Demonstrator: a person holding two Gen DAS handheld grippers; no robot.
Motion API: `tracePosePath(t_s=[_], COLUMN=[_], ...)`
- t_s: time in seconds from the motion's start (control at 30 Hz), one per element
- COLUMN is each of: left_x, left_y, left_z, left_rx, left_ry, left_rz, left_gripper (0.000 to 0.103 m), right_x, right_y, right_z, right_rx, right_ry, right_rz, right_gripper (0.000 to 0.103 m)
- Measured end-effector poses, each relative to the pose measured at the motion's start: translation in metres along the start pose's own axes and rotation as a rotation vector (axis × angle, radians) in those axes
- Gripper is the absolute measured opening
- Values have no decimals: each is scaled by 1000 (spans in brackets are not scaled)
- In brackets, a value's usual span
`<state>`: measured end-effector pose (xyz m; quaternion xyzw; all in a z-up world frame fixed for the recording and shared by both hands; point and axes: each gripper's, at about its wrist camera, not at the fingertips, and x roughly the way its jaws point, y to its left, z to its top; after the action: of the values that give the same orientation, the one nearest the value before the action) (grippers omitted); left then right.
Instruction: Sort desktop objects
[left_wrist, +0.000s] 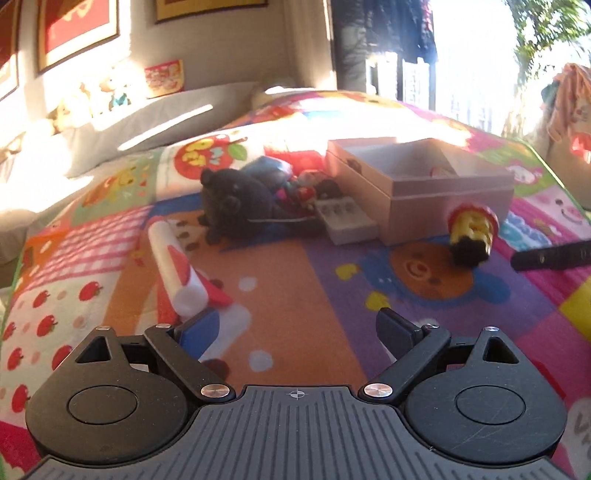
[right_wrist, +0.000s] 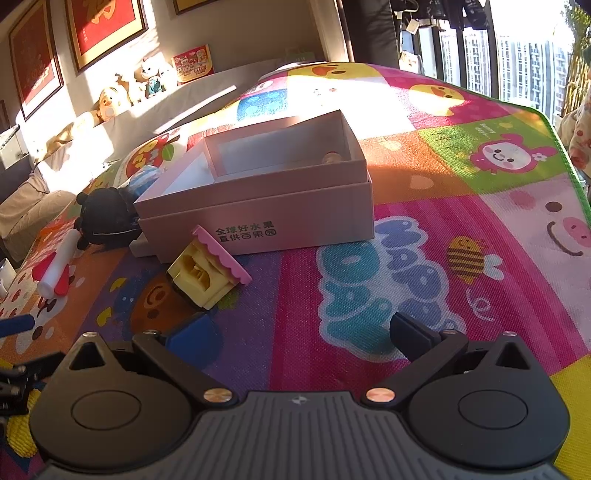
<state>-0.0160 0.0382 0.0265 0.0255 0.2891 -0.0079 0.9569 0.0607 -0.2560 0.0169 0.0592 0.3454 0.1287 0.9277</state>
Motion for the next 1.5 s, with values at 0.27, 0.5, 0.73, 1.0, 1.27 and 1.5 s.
tracePosePath(t_s=[0.27, 0.5, 0.73, 1.0, 1.27, 1.5], left_x=[-45, -68, -59, -36, -19, -22], left_y=[6, -16, -12, -9, 19, 38], left_z=[-9, -37, -40, -35, -26, -25], left_rx=[15, 159, 143, 209, 184, 83], left_ry=[101, 166, 174, 127, 87, 90], left_rz=[-353, -332, -229, -105, 6, -31], left_gripper=[96, 96, 67, 48, 52, 65], right_x=[0, 0, -1, 2, -8, 17], right_y=[-4, -4, -4, 1, 36, 83], right_z=[0, 1, 0, 1, 4, 20], right_rx=[21, 14, 11, -17, -217, -413], right_ry=[-8, -6, -6, 8, -93, -79], right_rz=[17, 13, 10, -8, -7, -31], right_gripper=[103, 103, 103, 103, 102, 65])
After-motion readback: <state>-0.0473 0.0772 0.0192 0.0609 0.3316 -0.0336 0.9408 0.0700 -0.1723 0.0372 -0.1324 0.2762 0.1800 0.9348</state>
